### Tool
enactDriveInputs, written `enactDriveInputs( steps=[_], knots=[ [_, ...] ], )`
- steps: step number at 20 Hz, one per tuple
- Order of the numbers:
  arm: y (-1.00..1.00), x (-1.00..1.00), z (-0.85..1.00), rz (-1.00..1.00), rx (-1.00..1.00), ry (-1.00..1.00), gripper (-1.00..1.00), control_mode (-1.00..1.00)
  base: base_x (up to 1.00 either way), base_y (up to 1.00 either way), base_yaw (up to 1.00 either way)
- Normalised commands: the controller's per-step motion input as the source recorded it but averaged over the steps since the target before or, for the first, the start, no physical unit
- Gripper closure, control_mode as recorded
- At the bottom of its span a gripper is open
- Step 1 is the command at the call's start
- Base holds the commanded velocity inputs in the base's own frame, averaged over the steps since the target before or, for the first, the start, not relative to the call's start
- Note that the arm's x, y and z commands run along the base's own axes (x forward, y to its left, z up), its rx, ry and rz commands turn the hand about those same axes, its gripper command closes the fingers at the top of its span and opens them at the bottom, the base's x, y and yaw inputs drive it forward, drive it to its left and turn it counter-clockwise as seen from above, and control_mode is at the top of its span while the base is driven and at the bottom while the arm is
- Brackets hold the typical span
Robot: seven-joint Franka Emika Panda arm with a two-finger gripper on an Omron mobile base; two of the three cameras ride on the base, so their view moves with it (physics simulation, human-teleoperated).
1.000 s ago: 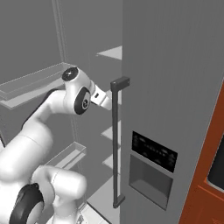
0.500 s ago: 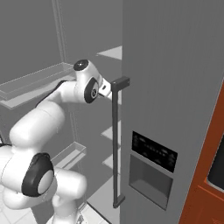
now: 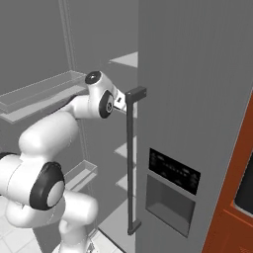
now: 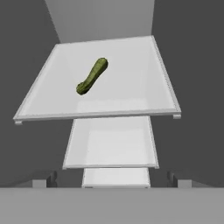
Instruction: Place the cold items (corn and squash) from the fridge in one tupperware on the dining counter. Place the warm items (hot dog and kebab skewer) in the stove area in another tupperware.
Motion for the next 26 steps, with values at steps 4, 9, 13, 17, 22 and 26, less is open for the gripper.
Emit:
enactDriveInputs(
  steps=[4,9,13,17,22,26],
  knots=[
    [-0.01,0.29,-0.08,0.0,-0.19,-0.02,-1.0,-1.0,0.0,0.0,0.0],
    [-0.18,0.12,0.0,0.0,0.01,0.0,-1.0,-1.0,0.0,0.0,0.0],
    [-0.05,0.12,0.0,0.0,0.02,0.0,-1.0,-1.0,0.0,0.0,0.0],
    [-0.05,0.38,0.0,0.01,0.05,0.02,-1.0,-1.0,0.0,0.0,0.0],
    [0.0,0.41,-0.11,0.0,0.01,0.0,-1.0,-1.0,0.0,0.0,0.0],
    [-0.01,0.26,-0.23,0.0,0.03,0.0,-1.0,-1.0,0.0,0.0,0.0]
  ],
)
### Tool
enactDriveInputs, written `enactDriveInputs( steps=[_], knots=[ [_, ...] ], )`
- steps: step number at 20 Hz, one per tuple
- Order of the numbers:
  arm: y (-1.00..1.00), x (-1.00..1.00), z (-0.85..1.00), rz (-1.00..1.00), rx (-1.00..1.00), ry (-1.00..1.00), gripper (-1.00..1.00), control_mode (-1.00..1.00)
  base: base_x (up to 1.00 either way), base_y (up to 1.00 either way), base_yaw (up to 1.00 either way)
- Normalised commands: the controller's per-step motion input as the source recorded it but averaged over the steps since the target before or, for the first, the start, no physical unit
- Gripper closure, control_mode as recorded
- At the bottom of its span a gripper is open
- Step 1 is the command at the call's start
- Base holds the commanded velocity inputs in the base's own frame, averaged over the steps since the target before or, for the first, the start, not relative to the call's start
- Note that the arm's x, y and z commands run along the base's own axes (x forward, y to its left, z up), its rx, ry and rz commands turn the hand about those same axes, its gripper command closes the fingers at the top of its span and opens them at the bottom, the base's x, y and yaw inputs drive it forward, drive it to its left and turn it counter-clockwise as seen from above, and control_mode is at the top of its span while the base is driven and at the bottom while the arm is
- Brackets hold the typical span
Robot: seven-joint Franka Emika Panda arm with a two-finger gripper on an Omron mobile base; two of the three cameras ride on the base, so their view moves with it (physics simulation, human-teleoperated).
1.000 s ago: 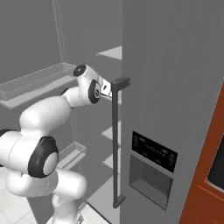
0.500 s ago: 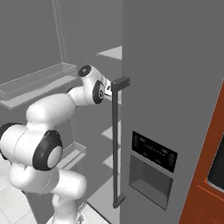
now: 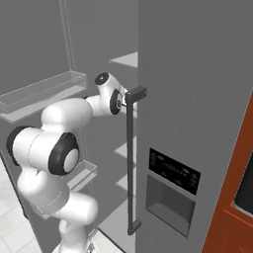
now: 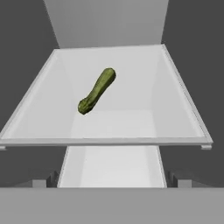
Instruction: Place the cold items (corn and squash) from the fridge in one tupperware on the dining counter. Place the warm items (hot dog and kebab skewer) in the stove area in another tupperware.
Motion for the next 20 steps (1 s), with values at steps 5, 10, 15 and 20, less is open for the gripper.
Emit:
enactDriveInputs(
  steps=[5,10,15,20],
  knots=[
    [-0.17,0.11,-0.28,0.0,0.05,0.0,-1.0,-1.0,0.0,0.0,0.0],
    [-0.12,0.25,-0.23,0.0,0.07,0.0,-1.0,-1.0,0.0,0.0,0.0],
    [-0.11,0.39,-0.01,0.0,0.06,0.0,-1.0,-1.0,0.0,0.0,0.0],
    [-0.13,0.28,-0.01,0.0,0.03,0.01,-1.0,-1.0,0.0,0.0,0.0]
  ],
)
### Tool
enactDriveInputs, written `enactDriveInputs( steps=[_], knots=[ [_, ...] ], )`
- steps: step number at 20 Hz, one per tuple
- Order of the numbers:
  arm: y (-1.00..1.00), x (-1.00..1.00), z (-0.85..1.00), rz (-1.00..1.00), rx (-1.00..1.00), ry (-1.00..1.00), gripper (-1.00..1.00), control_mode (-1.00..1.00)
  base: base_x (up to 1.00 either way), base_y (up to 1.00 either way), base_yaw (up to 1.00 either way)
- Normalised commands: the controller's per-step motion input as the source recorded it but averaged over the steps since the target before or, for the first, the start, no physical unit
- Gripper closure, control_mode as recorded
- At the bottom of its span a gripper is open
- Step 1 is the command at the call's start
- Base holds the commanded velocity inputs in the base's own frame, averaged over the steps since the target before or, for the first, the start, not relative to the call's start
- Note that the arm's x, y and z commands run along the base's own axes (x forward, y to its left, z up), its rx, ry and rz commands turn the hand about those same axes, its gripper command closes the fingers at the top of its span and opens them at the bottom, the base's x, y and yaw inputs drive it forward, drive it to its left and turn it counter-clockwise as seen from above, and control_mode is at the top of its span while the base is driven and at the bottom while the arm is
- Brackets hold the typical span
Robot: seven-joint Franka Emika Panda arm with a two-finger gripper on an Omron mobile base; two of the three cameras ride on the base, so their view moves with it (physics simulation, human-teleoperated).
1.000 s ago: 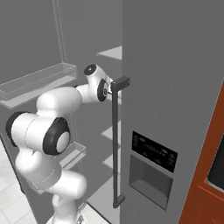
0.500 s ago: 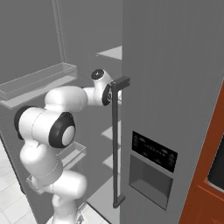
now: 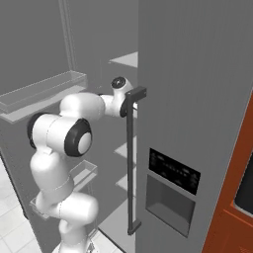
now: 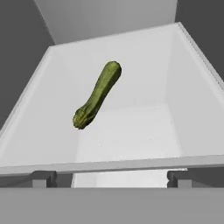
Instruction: Place the cold items (corn and squash) from the fridge in one tupperware on the dining counter. Place the warm items (hot dog and kebab skewer) in the stove area in another tupperware.
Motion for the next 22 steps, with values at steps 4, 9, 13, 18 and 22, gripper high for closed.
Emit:
enactDriveInputs(
  steps=[4,9,13,18,22],
  knots=[
    [-0.03,0.25,-0.12,0.0,0.0,0.01,-1.0,-1.0,0.0,0.0,0.0],
    [-0.01,0.33,-0.15,0.0,0.0,0.05,-1.0,-1.0,0.0,0.0,0.0],
    [0.0,0.28,-0.07,0.0,0.0,0.02,-1.0,-1.0,0.0,0.0,0.0],
    [-0.13,0.46,-0.03,0.0,0.0,0.12,-1.0,-1.0,0.0,0.0,0.0],
    [-0.19,0.43,-0.11,0.0,0.0,0.12,-1.0,-1.0,0.0,0.0,0.0]
  ],
)
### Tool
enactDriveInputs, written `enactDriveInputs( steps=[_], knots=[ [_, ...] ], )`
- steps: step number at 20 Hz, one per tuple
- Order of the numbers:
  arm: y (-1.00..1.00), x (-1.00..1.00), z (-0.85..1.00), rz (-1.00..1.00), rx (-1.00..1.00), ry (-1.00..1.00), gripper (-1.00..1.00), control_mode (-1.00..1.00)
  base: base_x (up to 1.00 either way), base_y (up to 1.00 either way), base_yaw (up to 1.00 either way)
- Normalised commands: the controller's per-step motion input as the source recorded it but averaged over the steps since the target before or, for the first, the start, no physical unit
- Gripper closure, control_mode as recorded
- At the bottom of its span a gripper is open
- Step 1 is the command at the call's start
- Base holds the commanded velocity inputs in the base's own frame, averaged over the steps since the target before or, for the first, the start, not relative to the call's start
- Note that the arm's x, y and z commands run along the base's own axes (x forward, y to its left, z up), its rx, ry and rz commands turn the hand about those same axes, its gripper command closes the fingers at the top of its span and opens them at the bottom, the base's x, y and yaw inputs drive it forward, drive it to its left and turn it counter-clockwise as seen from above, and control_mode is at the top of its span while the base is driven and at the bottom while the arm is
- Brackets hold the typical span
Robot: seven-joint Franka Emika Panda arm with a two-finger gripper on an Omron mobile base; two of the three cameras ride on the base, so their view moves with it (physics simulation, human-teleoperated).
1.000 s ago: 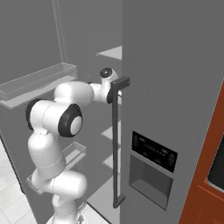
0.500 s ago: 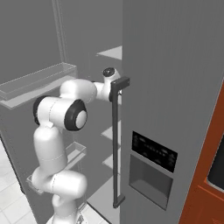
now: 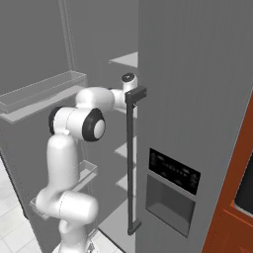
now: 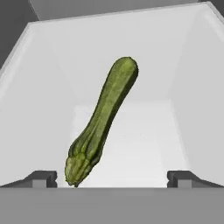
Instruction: Place the cold items (corn and squash) from the fridge in one tupperware on the dining counter. Place the warm items (hot dog and kebab skewer) in the stove area in another tupperware.
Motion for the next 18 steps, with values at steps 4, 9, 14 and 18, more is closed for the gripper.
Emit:
enactDriveInputs(
  steps=[4,9,14,18],
  knots=[
    [-0.17,0.42,-0.16,0.0,0.0,0.08,-1.0,-1.0,0.0,0.0,0.0],
    [-0.1,0.28,-0.3,0.0,0.0,0.07,-1.0,-1.0,0.0,0.0,0.0],
    [0.0,0.14,-0.39,0.0,0.0,0.04,-1.0,-1.0,0.0,0.0,0.0],
    [0.0,0.04,-0.04,0.0,0.0,0.0,-1.0,-1.0,0.0,0.0,0.0]
  ],
)
